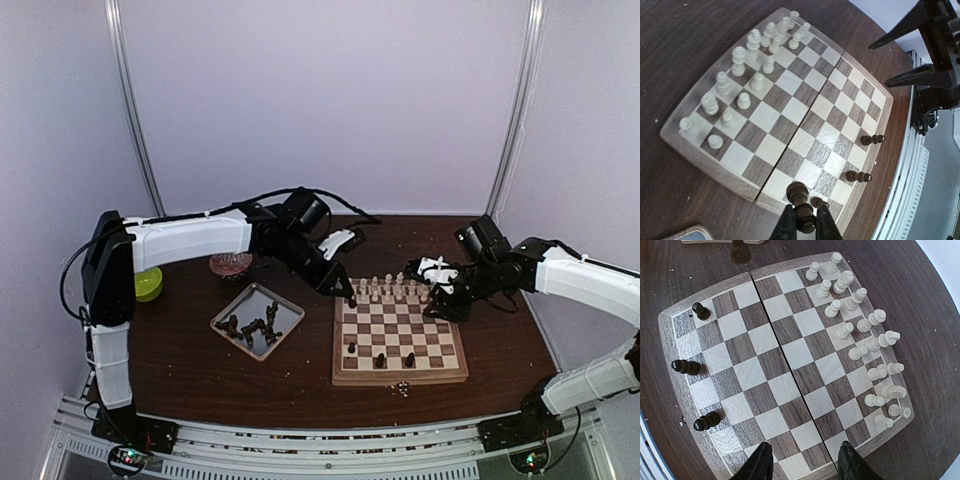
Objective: Set up the chess pieces on the board
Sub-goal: Place the king on the chessboard.
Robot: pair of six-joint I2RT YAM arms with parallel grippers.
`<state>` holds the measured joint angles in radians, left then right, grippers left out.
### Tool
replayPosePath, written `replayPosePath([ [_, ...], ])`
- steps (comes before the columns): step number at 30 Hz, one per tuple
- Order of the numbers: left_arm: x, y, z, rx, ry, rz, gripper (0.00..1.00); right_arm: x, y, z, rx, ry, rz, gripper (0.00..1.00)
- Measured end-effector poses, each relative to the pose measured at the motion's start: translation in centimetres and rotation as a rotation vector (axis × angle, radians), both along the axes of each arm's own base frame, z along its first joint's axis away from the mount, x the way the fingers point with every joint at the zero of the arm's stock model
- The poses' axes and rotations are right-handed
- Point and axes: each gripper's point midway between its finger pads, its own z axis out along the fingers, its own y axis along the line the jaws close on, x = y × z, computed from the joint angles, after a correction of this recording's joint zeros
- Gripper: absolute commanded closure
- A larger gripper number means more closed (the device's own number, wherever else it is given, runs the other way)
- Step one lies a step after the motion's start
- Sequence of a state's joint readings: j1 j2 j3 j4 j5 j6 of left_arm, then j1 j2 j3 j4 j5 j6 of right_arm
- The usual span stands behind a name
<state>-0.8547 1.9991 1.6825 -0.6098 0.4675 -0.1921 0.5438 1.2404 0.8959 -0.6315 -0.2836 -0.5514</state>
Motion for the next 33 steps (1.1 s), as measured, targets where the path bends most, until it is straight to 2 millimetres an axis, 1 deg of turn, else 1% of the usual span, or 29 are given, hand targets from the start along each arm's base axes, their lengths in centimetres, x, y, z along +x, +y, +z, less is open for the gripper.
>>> replayPosePath([
  [2,-0.8,-1.6,-0.5,0.008,-0.013,-0.038,0.90,0.0,0.0,0.0,-0.001,-0.001,-0.001,0.55],
  [4,-1.6,-2.6,-1.7,0.035,-0.013,-0.068,0.90,0.0,-0.1,0.0,-0.003,-0.002,-0.003,0.55],
  [6,-2.3,-3.2,-3.1,0.063,-0.007,-0.091,0.90,0.1,-0.1,0.0,-0.005,-0.003,-0.003,0.55],
  [10,-3.4,-3.8,-6.0,0.121,0.017,-0.118,0.90,0.0,-0.2,-0.2,-0.010,-0.002,-0.006,0.55],
  [11,-3.5,-3.9,-6.6,0.131,0.023,-0.123,0.88,0.0,-0.2,-0.2,-0.011,-0.001,-0.006,0.55],
  [13,-3.9,-3.9,-7.3,0.144,0.032,-0.130,0.79,0.0,-0.2,-0.2,-0.012,-0.001,-0.007,0.55],
  [15,-3.8,-4.1,-7.1,0.145,0.025,-0.132,0.71,0.0,-0.2,-0.2,-0.012,-0.001,-0.007,0.55],
  [18,-3.6,-4.2,-6.7,0.146,0.014,-0.132,0.61,0.0,-0.2,-0.2,-0.012,-0.001,-0.007,0.55],
  [20,-3.5,-4.3,-6.3,0.149,0.005,-0.134,0.57,0.0,-0.2,-0.2,-0.012,-0.001,-0.007,0.55],
  [23,-3.2,-4.3,-5.3,0.151,-0.016,-0.143,0.54,0.0,-0.2,-0.2,-0.012,-0.001,-0.007,0.55],
  [26,-2.6,-4.2,-3.5,0.151,-0.055,-0.146,0.53,0.0,-0.2,-0.2,-0.010,0.000,-0.007,0.55],
  [28,-2.0,-3.7,-1.8,0.143,-0.088,-0.139,0.50,-0.1,-0.1,-0.2,-0.003,0.006,-0.002,0.54],
  [30,-0.8,-2.5,0.4,0.132,-0.122,-0.108,0.48,-0.6,0.3,0.1,0.006,0.026,0.016,0.53],
  [32,1.1,-0.9,3.0,0.109,-0.166,-0.049,0.46,-0.8,1.1,1.1,0.016,0.038,0.043,0.53],
  [33,2.4,0.3,4.3,0.096,-0.190,-0.007,0.46,-0.8,1.7,1.7,0.020,0.038,0.059,0.52],
])
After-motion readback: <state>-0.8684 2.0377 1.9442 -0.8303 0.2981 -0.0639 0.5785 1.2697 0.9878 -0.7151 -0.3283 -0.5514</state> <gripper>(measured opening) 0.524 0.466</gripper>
